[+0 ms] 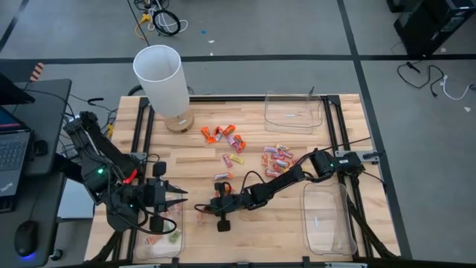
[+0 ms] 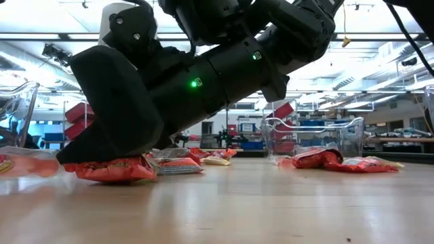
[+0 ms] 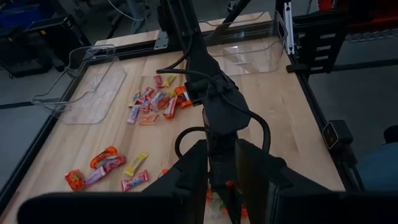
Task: Sort candy
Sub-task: Put the orange gummy into the bottom left transparent bin
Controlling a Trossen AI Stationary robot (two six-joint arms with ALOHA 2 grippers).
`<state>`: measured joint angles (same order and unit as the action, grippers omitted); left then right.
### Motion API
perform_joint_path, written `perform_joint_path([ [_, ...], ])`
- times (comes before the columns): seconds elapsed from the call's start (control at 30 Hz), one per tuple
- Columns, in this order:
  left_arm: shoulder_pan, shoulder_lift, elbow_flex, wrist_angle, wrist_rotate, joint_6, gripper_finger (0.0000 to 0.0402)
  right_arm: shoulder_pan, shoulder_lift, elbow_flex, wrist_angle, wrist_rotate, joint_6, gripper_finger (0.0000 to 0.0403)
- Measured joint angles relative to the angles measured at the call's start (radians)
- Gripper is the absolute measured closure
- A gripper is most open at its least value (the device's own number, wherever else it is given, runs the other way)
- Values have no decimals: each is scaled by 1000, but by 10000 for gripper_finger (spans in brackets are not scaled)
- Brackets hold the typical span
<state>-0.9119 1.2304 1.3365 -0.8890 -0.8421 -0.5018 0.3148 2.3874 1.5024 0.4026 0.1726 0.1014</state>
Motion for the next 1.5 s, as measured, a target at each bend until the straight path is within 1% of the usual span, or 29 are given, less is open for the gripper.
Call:
perform_joint_path([
  [0.1, 0, 0, 0, 0, 0, 0, 316, 0, -5, 0, -7, 24, 0, 402],
  [0.3, 0, 0, 0, 0, 0, 0, 316, 5, -13, 0, -103, 174, -13, 402],
  [0.4, 0, 0, 0, 0, 0, 0, 316, 7, -14, 2, -136, 186, -13, 397],
  [0.5, 0, 0, 0, 0, 0, 0, 316, 7, -17, 4, -169, 186, -3, 384],
  [0.57, 0, 0, 0, 0, 0, 0, 316, 7, -31, 4, -223, 187, 1, 372],
  [0.77, 0, 0, 0, -1, 1, 0, 316, 13, -102, -2, -405, 248, -12, 332],
  [0.93, 0, 0, 0, -4, 1, 0, 316, 32, -162, -1, -411, 251, -57, 300],
  [1.07, 0, 0, 0, -5, 1, 0, 316, 44, -166, -2, -411, 252, -90, 280],
  [1.2, 0, 0, 0, -6, 1, 1, 316, 34, -165, -2, -397, 252, -100, 269],
  [1.3, 0, 0, 0, -8, 1, 1, 316, 10, -163, -8, -396, 249, -76, 266],
  [1.4, 0, 0, 0, -8, 1, 2, 316, -11, -163, -8, -389, 213, -71, 265],
  [1.5, 0, 0, 0, -8, 1, 2, 316, -22, -163, -8, -388, 155, -70, 265],
])
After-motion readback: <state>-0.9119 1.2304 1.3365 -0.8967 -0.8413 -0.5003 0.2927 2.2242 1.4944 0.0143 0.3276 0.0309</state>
